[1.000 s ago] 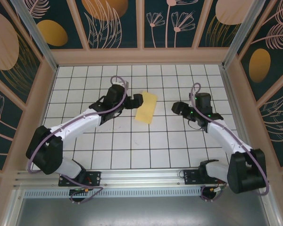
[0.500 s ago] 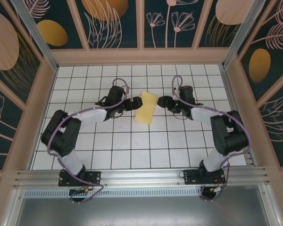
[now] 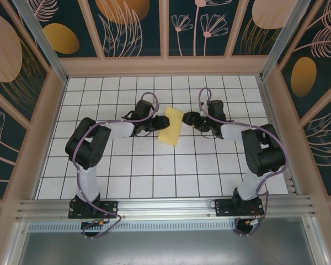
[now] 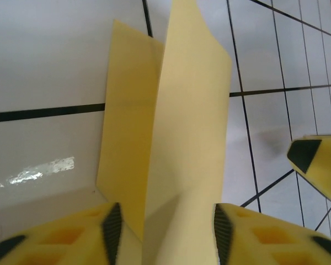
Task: Fold a paper plane with a square sheet of paper (fold left side to right side)
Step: Move the paper to the center of the table, then third fold the triangle at the center of the table.
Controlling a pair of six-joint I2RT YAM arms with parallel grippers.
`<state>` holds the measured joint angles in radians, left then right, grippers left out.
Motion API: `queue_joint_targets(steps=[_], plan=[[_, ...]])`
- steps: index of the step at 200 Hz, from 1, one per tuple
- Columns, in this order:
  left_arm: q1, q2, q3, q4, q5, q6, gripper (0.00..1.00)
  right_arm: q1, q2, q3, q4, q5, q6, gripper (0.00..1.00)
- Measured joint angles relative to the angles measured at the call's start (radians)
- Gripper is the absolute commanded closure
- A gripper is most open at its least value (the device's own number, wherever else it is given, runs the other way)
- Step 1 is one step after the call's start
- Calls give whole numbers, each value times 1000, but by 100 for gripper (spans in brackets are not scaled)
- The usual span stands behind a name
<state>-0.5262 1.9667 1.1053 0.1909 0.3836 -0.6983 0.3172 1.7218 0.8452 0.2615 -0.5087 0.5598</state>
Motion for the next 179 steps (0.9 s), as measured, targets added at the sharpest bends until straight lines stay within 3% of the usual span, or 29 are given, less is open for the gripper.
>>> queue_joint_targets(steps=[29, 54, 111, 179], plan=[[0, 0, -5, 7, -9, -18, 88, 1, -51, -32, -4, -8, -12, 34], [0, -33, -63, 37, -20, -59, 97, 13, -118, -66, -13, -4, -61, 35], [-5, -185, -275, 157, -21, -227, 100, 179, -315, -205, -17, 121, -272, 34], [-65, -229, -366, 272, -25, -421, 100, 540, -427, -405, 114, 426, -629, 32]])
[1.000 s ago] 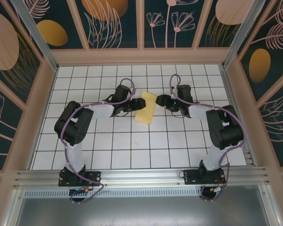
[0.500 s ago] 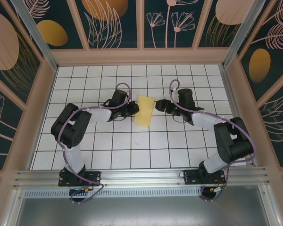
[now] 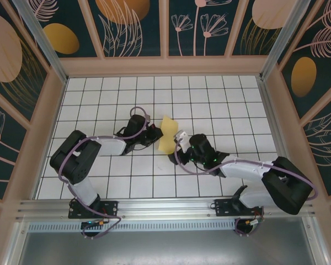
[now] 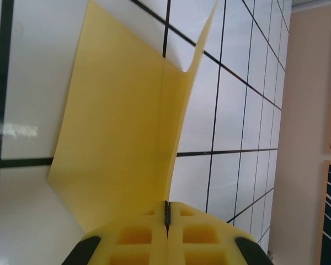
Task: Fold a paper plane with a square sheet of paper (fold left side to right side)
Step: Third fold the triangle at the center of the table.
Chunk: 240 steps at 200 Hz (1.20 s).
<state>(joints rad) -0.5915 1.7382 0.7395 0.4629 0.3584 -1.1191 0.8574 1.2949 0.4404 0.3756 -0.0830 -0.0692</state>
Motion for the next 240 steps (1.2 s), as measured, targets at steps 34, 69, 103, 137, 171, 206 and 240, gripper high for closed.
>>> queue_joint_targets(steps=[34, 69, 103, 137, 171, 206, 240], plan=[[-13, 0, -13, 11, -1, -48, 100, 108, 73, -17, 101, 142, -158, 31], [-17, 0, -13, 23, -3, -69, 100, 161, 198, 18, 141, 257, -267, 31], [-19, 0, -13, 32, -3, -80, 100, 180, 272, 69, 174, 351, -327, 33], [-21, 0, -13, 35, -3, -84, 100, 186, 293, 106, 196, 402, -356, 47], [-23, 0, -13, 35, -3, -87, 100, 200, 283, 113, 187, 407, -351, 61], [-23, 8, -13, 36, -3, -88, 100, 205, 249, 112, 161, 407, -340, 75], [-23, 21, -13, 40, -3, -91, 100, 209, 235, 111, 136, 404, -319, 95]])
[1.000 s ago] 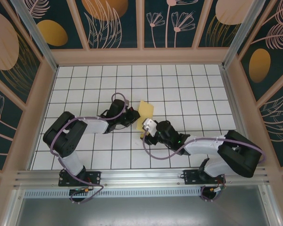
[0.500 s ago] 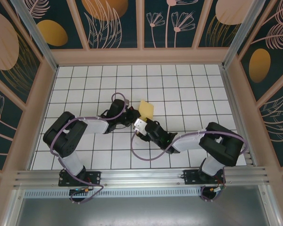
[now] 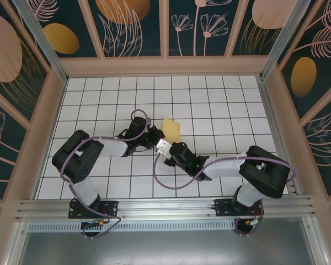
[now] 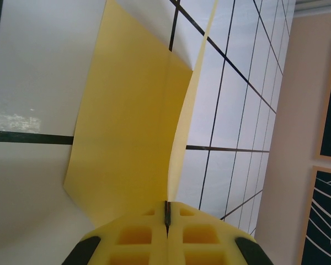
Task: Fold a paper plane with a square sheet of paper (fold left side to right side)
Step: Third fold the triangle at the center of the table.
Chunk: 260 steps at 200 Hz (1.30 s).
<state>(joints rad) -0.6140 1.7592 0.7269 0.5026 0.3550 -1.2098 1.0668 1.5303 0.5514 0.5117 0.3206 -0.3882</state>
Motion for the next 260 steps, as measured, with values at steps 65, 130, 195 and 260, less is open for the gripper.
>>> queue_joint_targets(steps=[65, 130, 195, 260], plan=[[-1, -6, 10, -51, -28, 47, 63, 2, -6, -19, -18, -8, 22, 100], [58, -187, 60, -283, -111, 202, 46, -20, -24, -70, -31, -47, 58, 100], [47, 42, 367, -335, 3, 359, 64, -35, -24, -76, -29, -77, 83, 100], [21, 302, 498, -358, 76, 406, 65, -50, -24, -76, -29, -92, 108, 100]])
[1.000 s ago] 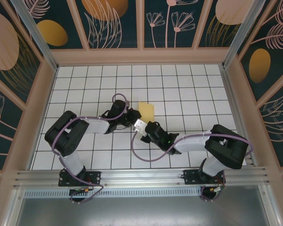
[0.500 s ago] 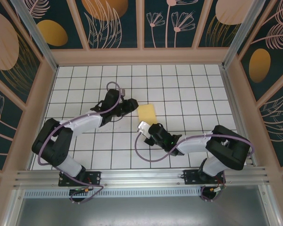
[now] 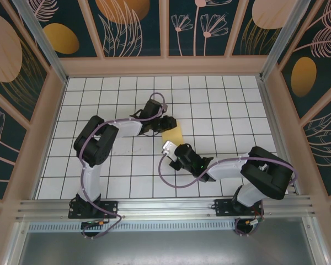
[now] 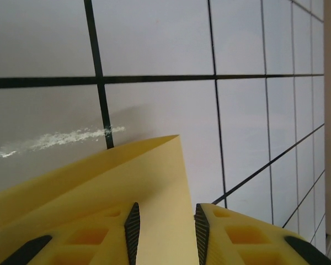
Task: Fold a paper plane with a square sheet of paper (fold left side to right side)
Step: Third fold the triangle at the center of the table.
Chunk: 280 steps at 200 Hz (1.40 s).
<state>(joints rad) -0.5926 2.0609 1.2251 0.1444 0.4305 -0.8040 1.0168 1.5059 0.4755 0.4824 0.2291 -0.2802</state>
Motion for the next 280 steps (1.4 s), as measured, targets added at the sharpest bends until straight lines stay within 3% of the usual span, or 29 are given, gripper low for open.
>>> queue_joint_targets(steps=[59, 164, 280], plan=[[-5, 51, 39, -33, -16, 42, 67, -45, -3, 0, -4, -91, 40, 100], [-19, 51, 45, -53, -54, 96, 69, -304, -56, 3, -70, -456, 184, 100], [-23, 59, 67, -90, -76, 116, 73, -485, 88, 100, -100, -699, 293, 100]])
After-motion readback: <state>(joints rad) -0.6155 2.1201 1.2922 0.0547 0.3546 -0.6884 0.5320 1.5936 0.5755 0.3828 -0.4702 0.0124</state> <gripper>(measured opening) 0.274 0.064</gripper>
